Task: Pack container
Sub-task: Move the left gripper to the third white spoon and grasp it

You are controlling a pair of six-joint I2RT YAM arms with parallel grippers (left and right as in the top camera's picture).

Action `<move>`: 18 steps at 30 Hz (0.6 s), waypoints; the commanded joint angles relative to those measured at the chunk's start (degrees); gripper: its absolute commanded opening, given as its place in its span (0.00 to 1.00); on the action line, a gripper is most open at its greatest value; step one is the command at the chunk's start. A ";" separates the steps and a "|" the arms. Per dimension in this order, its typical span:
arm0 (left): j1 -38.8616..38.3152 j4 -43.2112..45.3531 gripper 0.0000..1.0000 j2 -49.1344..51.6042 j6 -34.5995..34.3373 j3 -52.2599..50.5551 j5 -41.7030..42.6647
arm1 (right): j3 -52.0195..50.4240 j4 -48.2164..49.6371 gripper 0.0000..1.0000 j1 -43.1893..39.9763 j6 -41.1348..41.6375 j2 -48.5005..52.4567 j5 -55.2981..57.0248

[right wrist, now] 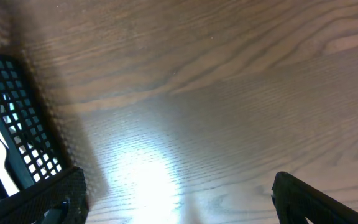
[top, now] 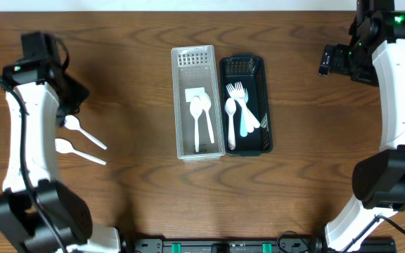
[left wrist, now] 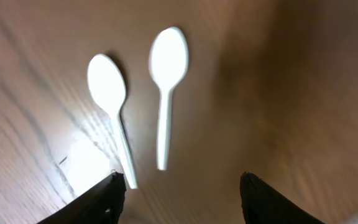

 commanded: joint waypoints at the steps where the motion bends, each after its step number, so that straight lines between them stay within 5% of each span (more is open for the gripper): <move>1: 2.03 1.99 0.62 3.28 -3.10 -4.07 1.01 | -0.26 -0.04 0.99 -0.74 -1.20 0.39 -0.17; 18: 4.15 12.52 0.62 17.27 0.13 -8.68 5.42 | -0.26 -0.48 0.99 -0.74 -2.62 0.39 -0.17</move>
